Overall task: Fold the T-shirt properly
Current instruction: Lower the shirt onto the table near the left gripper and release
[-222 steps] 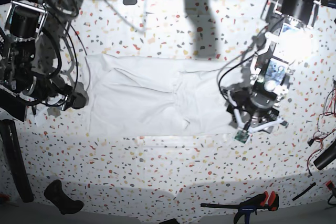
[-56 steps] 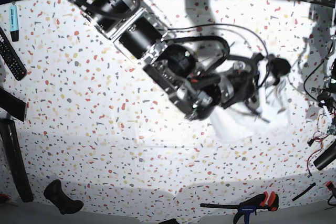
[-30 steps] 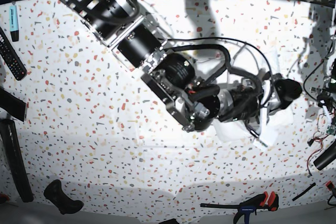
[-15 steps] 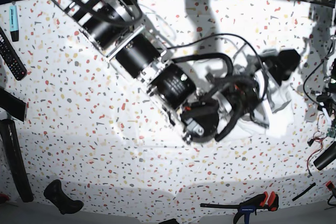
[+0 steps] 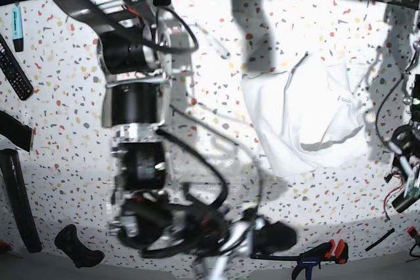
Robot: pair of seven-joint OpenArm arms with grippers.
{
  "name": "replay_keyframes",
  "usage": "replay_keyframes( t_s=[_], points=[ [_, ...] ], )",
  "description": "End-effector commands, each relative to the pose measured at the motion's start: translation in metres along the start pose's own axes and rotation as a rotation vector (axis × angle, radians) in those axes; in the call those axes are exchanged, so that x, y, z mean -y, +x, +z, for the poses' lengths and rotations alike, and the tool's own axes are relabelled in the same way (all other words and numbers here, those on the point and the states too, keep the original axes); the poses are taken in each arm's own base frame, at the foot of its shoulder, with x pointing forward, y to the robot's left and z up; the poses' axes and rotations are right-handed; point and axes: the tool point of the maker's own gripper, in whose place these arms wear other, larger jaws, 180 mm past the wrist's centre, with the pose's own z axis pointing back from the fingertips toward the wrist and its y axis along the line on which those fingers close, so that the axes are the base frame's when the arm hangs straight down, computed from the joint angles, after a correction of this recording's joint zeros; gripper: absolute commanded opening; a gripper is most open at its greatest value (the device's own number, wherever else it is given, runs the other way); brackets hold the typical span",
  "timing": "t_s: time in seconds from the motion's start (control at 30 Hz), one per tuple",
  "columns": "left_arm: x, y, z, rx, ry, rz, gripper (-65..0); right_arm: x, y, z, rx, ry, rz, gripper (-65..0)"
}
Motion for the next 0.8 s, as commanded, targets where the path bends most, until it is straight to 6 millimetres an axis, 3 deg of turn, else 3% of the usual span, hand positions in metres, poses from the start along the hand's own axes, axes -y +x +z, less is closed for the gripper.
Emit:
replay_keyframes(
  t_s=[0.0, 0.1, 0.17, 0.4, 0.57, 0.77],
  points=[
    [-0.014, 0.036, 0.011, 0.115, 0.030, 0.005, -32.6, 0.000, 0.028, 0.012, 0.068, -0.002, 0.046, -43.0],
    [0.009, 0.089, 0.048, 0.279, -0.127, 0.074, -32.6, 0.034, 0.024, 0.052, 0.053, -0.114, 0.035, -43.0],
    [0.031, 0.110, 0.070, 0.364, -0.253, 0.101, -32.6, 0.053, 0.017, 0.078, 0.015, -0.182, 0.033, -43.0],
    [0.092, 0.119, 0.082, 0.379, -0.496, 0.265, -32.6, 0.091, 0.012, 0.148, -0.055, -0.359, 0.054, -42.9],
    [0.135, 0.141, 0.108, 0.433, -0.665, 0.388, -32.6, 0.111, 0.003, 0.171, -0.125, -0.484, 0.072, -42.9],
    [0.199, 0.167, 0.147, 0.470, -0.815, 0.395, -32.6, 0.111, 0.006, 0.167, -0.107, -0.478, 0.074, -42.9]
  ],
)
